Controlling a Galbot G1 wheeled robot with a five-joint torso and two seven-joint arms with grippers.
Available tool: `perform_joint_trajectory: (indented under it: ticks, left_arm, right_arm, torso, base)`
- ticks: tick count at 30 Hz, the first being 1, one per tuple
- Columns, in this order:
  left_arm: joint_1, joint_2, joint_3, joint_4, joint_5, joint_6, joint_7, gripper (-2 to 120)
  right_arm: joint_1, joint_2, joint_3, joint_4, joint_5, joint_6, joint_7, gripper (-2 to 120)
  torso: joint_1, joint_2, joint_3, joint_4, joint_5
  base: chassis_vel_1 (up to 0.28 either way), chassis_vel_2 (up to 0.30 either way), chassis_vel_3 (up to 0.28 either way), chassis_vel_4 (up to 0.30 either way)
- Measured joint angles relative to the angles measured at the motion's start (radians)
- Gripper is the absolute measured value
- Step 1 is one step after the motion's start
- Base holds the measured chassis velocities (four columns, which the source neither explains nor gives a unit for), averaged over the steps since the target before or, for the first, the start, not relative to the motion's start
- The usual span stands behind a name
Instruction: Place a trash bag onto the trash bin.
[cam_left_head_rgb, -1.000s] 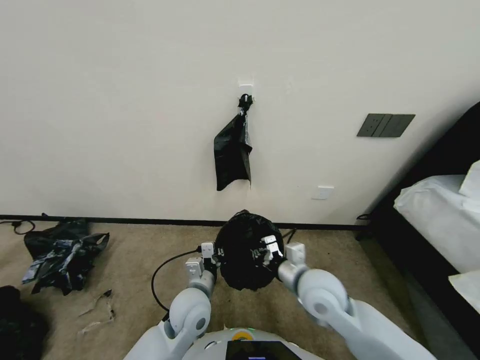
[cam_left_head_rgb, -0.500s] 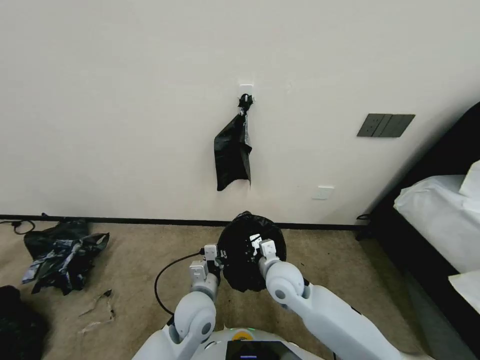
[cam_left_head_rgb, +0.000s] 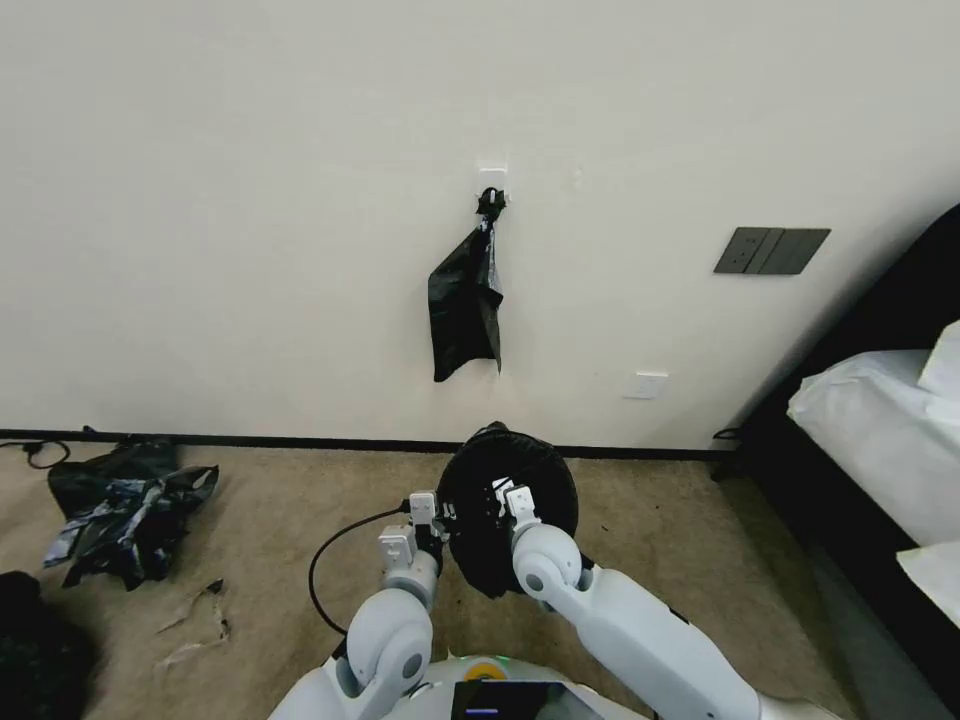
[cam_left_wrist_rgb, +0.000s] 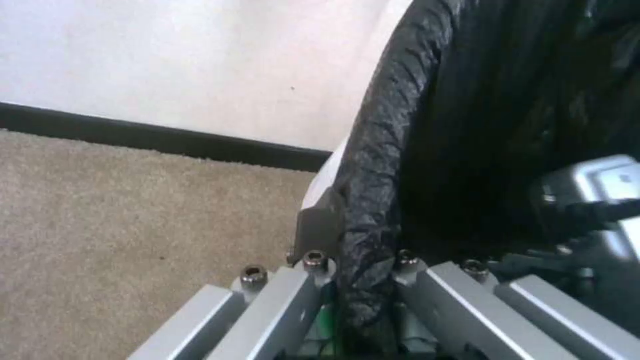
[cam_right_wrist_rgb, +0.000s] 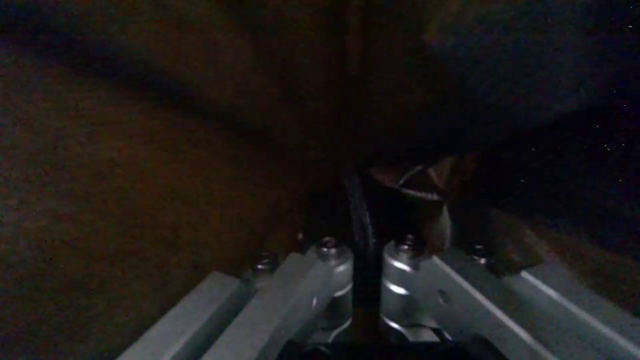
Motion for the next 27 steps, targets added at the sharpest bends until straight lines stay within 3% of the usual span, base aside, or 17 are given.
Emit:
perform_joint_trajectory:
  ticks: [27]
  left_arm:
    - [0.016,0.013,-0.004,-0.028,-0.042,0.005,0.016,0]
  right_arm:
    - [0.055,0.050,-0.007,-0.126,0.000,0.003,-0.024,0]
  torso:
    - [0.000,0.000,0.000,0.0000,0.0000]
  base:
    - [0.000,0.000,0.000,0.000]
